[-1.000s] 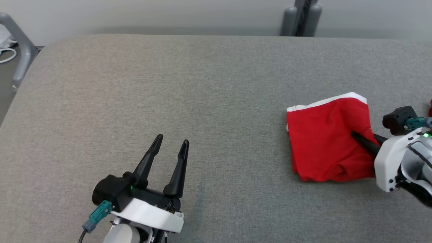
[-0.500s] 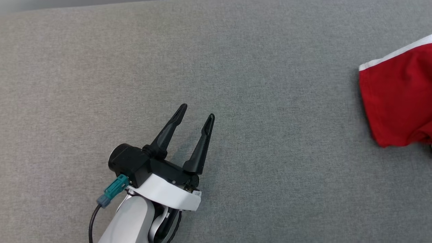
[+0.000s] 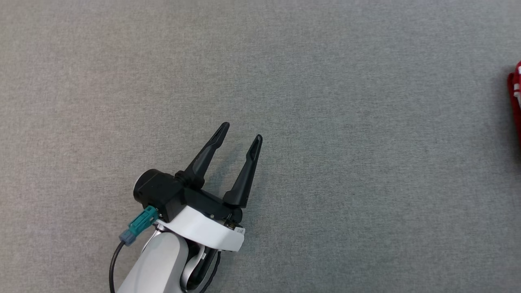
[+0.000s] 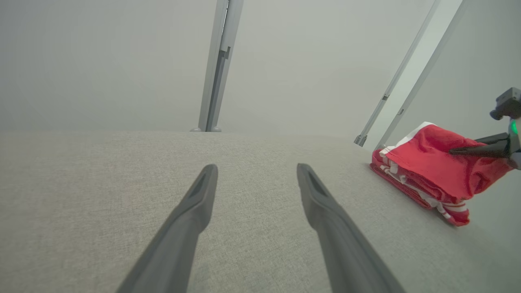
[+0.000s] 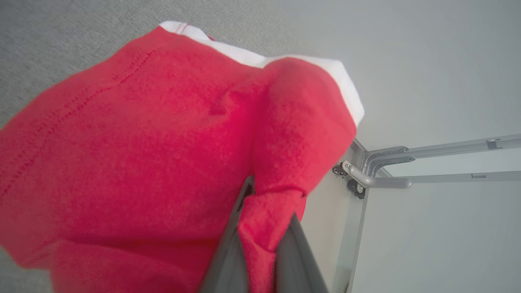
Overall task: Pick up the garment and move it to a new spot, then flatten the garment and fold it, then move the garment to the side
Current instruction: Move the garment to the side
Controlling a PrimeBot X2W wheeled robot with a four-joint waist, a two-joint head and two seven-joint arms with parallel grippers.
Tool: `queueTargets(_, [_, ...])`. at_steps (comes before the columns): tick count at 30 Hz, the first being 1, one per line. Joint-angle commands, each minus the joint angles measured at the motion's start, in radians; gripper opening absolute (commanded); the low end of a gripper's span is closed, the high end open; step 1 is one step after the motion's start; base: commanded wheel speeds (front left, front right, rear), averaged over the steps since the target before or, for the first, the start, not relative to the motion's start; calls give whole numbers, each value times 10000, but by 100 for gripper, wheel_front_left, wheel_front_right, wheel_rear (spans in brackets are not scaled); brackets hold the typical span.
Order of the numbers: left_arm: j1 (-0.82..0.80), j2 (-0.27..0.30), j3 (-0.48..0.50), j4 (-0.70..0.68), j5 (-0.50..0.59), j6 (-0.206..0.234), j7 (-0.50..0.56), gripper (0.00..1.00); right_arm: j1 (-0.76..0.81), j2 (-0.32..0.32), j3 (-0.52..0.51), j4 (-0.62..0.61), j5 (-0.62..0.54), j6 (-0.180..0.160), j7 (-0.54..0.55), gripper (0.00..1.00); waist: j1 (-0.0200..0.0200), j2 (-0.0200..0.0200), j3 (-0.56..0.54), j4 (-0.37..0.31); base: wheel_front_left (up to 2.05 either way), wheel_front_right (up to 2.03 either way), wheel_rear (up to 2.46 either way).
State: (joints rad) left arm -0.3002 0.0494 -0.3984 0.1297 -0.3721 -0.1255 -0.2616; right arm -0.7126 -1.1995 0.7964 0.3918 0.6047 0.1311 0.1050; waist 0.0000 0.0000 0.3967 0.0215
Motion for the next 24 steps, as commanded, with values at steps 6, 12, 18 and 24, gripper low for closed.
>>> queueTargets(6, [-287,39,-1,-9,-109,-57,-29,100,294,-447,-243,818,-434,-8,12,0,0,0,669,676,0,0,0])
queueTargets(12, [-422,34,-140,8,-193,-66,-29,100,652,-651,-507,1616,-733,-8,-160,0,0,0,1021,1056,0,0,0])
queueTargets(18, [-503,36,-183,16,-248,-70,-29,100,903,-445,-683,1978,-971,-8,-269,0,0,0,1183,1235,0,0,0])
queueTargets(24, [-591,36,-127,60,-258,-73,-29,100,1049,-221,-780,2354,-1057,-8,-114,25,0,0,1131,1270,0,0,0])
